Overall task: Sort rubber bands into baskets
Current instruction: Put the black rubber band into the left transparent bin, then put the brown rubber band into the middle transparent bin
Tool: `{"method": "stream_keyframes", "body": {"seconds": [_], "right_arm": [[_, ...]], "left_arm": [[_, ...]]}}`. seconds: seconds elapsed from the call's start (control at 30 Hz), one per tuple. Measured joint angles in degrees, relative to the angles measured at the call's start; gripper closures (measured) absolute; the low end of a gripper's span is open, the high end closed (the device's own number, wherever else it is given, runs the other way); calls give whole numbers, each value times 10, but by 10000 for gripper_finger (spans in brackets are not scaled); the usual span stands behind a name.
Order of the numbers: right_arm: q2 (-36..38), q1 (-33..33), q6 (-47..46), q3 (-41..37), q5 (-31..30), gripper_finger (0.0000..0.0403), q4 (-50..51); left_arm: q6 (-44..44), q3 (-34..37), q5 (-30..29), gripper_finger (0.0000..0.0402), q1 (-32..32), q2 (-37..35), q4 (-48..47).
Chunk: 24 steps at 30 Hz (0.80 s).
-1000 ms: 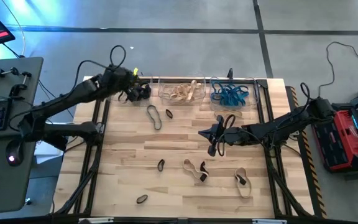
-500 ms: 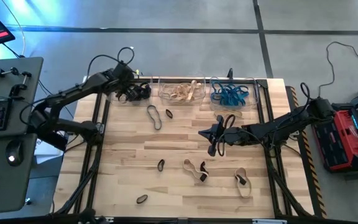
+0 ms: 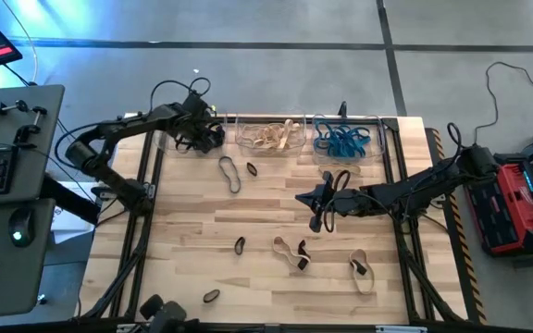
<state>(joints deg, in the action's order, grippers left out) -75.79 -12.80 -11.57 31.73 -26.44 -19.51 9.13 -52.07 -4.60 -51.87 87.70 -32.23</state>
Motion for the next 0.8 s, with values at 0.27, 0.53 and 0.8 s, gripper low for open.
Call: {"method": "stream_keyframes", "body": {"seconds": [0.27,0.53,0.8], "right_arm": [[0,0,0,0,0,403,0],[0,0,-1,0,0,403,0],[0,0,0,0,0,403,0]], "left_arm": [[-6,0,56,390,-22,19,0],[3,0,56,325,-11,13,0],[19,0,54,255,8,-45,5]]}}
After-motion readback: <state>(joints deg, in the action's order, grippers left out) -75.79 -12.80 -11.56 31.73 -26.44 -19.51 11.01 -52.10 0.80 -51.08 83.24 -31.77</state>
